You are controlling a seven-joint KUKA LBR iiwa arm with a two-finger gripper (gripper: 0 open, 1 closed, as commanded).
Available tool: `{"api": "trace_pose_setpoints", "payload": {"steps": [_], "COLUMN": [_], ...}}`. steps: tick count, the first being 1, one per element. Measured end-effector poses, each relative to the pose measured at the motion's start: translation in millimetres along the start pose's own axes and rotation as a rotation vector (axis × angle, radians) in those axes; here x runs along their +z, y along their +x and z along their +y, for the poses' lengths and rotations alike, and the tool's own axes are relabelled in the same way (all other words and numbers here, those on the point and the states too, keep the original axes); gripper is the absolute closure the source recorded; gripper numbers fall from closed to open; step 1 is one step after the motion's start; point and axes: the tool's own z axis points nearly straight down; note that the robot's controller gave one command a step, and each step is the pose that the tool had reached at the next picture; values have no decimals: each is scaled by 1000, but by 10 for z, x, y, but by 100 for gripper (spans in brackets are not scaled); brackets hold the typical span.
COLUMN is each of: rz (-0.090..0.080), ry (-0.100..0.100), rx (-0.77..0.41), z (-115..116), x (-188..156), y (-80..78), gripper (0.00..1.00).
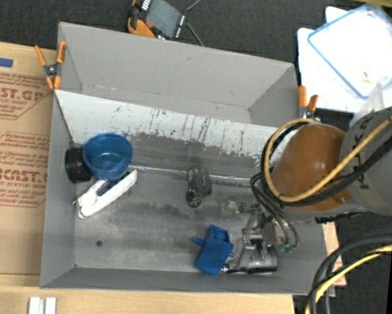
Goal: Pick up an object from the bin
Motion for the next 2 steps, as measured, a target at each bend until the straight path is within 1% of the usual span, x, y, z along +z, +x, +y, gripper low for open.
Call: {"api": "trace_pose_setpoints", "payload": {"steps": [1, 2], "rz": [4, -20], "ry": [-4, 4], "rx": [-729, -472], "z": [306, 333], "x": [330, 648], "y": [53, -19], "gripper": [0, 0]}}
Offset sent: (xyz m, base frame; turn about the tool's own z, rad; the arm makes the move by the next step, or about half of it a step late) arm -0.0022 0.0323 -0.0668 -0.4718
